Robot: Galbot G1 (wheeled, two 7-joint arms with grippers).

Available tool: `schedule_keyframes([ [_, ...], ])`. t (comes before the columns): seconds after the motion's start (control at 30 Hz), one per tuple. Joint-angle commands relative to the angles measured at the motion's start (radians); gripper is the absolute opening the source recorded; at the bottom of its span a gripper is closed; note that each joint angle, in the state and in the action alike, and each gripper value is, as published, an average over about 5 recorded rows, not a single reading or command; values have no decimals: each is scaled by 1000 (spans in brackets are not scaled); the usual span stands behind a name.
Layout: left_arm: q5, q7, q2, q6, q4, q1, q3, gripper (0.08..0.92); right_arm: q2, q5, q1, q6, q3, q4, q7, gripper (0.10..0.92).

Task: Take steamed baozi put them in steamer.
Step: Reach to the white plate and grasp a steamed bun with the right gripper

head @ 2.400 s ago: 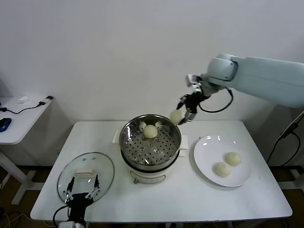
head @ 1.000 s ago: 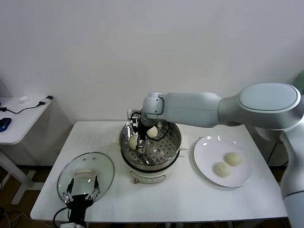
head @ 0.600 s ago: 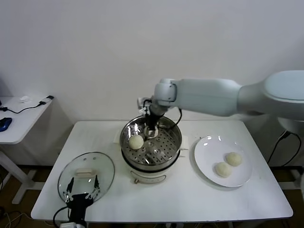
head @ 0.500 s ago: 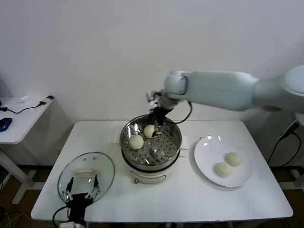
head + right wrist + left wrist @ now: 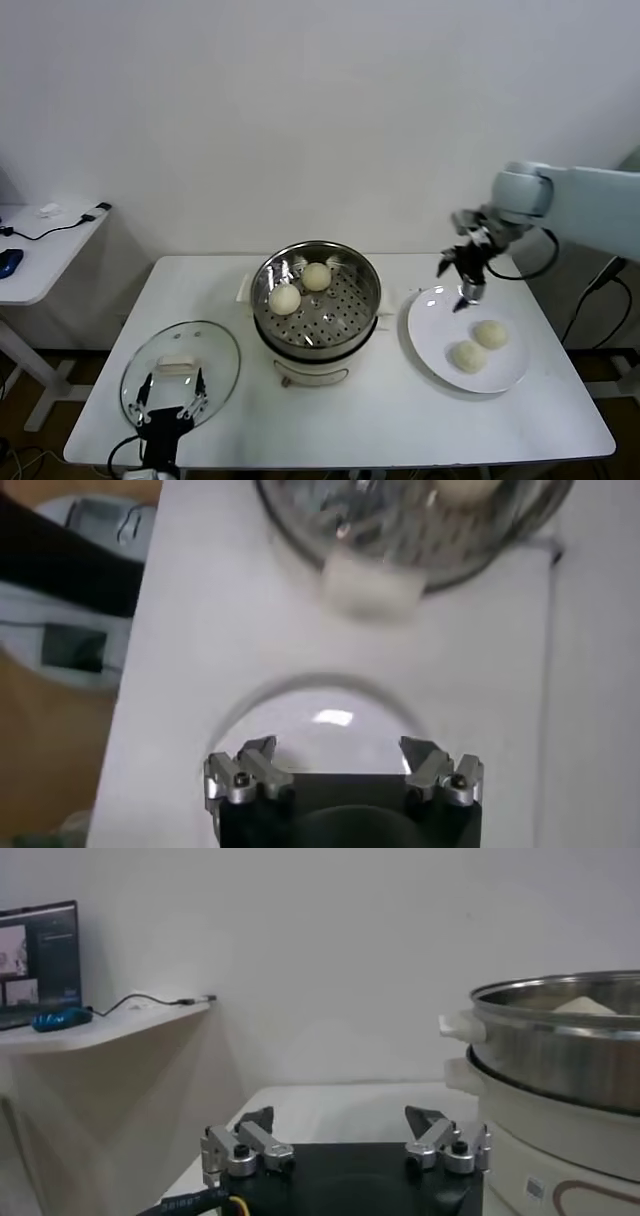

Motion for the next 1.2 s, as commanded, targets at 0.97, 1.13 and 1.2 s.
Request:
schedule_keyframes([
  [0.97, 25, -4, -14, -6, 17, 13, -1, 823, -19, -189, -625, -100, 444, -204, 176, 823],
  [1.13, 25, -5, -14, -4, 19, 9, 1, 823, -7, -196, -607, -97, 434, -212, 164, 812],
  [1.2, 25, -5, -14, -4, 19, 7, 3, 823, -5, -196, -592, -95, 427, -211, 155, 786],
])
